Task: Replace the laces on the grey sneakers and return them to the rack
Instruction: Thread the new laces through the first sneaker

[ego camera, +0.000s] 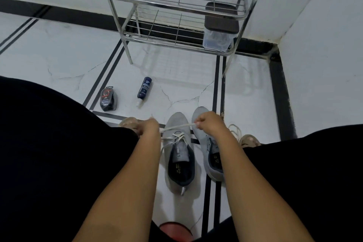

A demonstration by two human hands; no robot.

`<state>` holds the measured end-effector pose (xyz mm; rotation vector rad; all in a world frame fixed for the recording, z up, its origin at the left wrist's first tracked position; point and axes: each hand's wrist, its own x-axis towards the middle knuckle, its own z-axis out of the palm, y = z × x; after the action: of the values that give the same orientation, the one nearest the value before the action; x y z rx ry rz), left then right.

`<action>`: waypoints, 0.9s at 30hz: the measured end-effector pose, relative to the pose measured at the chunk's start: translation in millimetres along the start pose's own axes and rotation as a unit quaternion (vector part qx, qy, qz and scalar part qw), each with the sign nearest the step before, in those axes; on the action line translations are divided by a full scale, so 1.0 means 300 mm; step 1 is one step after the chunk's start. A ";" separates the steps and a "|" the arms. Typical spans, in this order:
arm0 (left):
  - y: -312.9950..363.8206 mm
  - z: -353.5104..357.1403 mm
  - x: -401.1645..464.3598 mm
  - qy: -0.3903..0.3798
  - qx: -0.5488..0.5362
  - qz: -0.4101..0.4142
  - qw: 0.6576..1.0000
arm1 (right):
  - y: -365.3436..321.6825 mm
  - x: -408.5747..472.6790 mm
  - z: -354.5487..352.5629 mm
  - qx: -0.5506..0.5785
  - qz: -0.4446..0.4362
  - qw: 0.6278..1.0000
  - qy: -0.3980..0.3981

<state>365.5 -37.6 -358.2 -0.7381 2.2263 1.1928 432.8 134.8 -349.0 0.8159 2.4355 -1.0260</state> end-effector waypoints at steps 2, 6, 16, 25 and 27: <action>-0.005 0.044 -0.003 -0.064 -0.042 0.038 0.996 | -0.031 0.001 0.041 0.034 -0.024 0.999 -0.002; -0.014 0.098 -0.023 -0.244 0.006 0.170 0.955 | -0.046 0.011 0.062 0.065 -0.050 0.996 0.019; -0.073 0.146 0.062 -0.140 0.176 0.195 0.955 | 0.059 0.074 0.146 0.035 0.088 0.996 -0.003; -0.225 0.235 0.056 -0.055 0.346 0.169 0.921 | 0.164 0.053 0.266 0.013 0.090 0.991 -0.098; -0.232 0.240 0.059 -0.050 0.327 0.163 0.930 | 0.171 0.061 0.270 0.040 0.100 0.989 -0.098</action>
<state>411.6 -12.6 -445.2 -0.0393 2.4942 0.5187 460.7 110.6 -439.3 0.9187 2.1143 -1.0767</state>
